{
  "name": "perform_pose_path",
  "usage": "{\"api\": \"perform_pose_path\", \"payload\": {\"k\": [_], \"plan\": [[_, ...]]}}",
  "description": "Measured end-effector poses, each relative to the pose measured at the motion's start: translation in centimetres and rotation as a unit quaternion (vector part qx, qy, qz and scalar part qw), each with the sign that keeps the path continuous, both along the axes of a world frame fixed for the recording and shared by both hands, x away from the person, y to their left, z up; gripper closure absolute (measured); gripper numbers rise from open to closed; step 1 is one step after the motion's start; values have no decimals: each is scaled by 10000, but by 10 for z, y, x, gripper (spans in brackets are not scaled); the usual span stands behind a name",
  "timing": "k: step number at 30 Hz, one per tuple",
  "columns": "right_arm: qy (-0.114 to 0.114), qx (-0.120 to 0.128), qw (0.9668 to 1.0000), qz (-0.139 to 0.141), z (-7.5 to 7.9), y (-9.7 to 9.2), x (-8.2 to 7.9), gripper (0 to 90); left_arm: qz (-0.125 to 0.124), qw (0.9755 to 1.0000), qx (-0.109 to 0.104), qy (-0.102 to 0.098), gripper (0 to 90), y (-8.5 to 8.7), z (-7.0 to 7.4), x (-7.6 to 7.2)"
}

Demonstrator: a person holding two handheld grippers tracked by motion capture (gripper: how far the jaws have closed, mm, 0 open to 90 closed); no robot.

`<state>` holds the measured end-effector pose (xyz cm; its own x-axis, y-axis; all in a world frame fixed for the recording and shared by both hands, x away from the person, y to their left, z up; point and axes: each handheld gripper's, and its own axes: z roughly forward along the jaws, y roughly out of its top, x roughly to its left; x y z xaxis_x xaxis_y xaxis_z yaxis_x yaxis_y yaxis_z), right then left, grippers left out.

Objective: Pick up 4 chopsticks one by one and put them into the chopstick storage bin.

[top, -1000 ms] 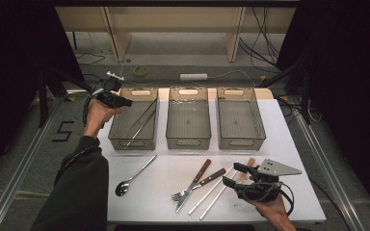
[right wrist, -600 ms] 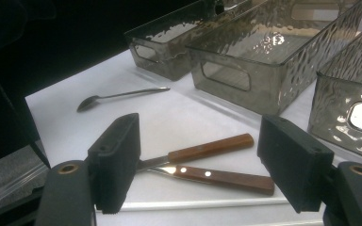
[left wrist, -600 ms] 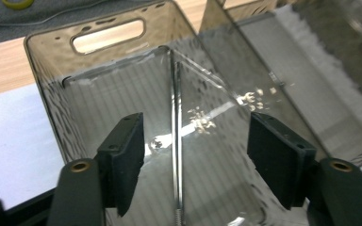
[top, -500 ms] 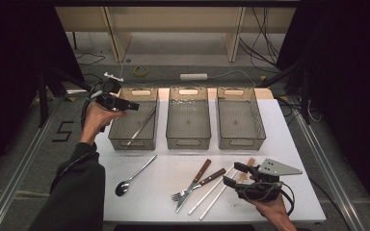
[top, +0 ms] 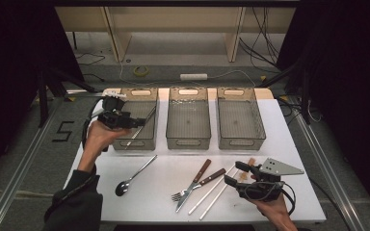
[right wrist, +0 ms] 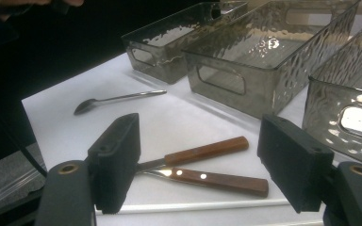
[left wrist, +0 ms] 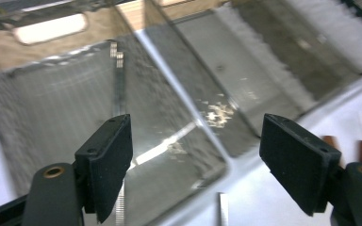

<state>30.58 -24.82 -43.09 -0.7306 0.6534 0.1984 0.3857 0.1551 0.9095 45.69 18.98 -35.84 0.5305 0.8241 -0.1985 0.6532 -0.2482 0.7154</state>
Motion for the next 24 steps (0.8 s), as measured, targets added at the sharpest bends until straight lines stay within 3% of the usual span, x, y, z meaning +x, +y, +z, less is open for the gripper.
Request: {"api": "perform_pose_path", "payload": {"k": [1, 4, 8, 24], "plan": [[8, -15, 10000, -10, 0, 0, 0, 315, -39, 9999, 92, 77, 250, -3, -2, -3], [-12, -30, 10000, -30, 1, -1, 0, 315, -118, 9999, 112, 54, 241, -13, -6, -16], [-48, -41, 10000, -77, 3, -3, 0, 315, -293, 9991, 294, 30, 240, -27, -10, -31], [-115, -205, 9989, -415, 5, -15, 1, 315, -686, 9970, 351, 45, 240, -74, -32, -82]]}}
